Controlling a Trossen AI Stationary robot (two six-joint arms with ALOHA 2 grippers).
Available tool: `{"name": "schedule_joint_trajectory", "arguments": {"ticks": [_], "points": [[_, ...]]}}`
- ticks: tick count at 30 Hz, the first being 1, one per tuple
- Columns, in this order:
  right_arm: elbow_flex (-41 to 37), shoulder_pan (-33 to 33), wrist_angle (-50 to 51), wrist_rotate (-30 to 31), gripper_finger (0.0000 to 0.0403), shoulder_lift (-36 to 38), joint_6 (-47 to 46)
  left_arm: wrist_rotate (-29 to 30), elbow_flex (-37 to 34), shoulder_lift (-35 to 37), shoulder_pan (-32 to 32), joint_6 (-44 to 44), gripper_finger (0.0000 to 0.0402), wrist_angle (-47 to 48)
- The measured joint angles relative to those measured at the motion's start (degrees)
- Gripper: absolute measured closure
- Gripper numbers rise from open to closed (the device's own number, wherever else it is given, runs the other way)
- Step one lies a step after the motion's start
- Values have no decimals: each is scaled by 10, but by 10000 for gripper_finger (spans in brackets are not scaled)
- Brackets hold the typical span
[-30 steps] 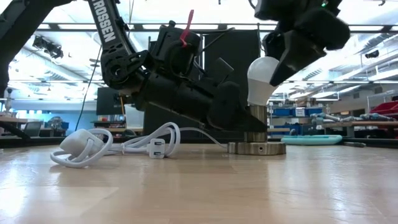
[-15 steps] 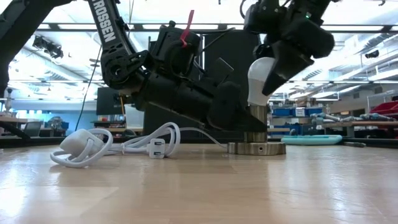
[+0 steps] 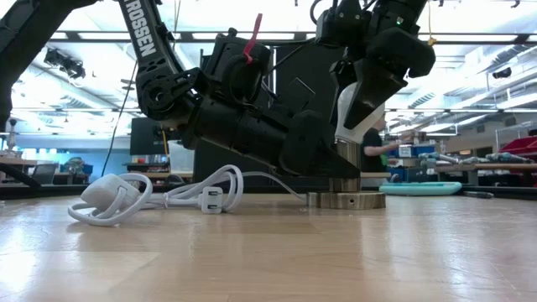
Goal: Screw lightbulb
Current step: Insert the lightbulb into the lamp socket
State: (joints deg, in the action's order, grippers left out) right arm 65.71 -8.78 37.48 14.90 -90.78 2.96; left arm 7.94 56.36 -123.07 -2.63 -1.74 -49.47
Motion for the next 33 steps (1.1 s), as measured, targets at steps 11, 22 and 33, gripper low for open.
{"name": "schedule_joint_trajectory", "arguments": {"ticks": [11, 22, 33], "points": [[0, 9, -3, -36, 112, 0, 14, 0, 0, 0, 0, 0, 211, 0], [0, 18, -32, -42, 112, 0, 41, 0, 0, 0, 0, 0, 211, 0], [29, 27, -40, -56, 107, 0, 33, 0, 0, 0, 0, 0, 211, 1]]}}
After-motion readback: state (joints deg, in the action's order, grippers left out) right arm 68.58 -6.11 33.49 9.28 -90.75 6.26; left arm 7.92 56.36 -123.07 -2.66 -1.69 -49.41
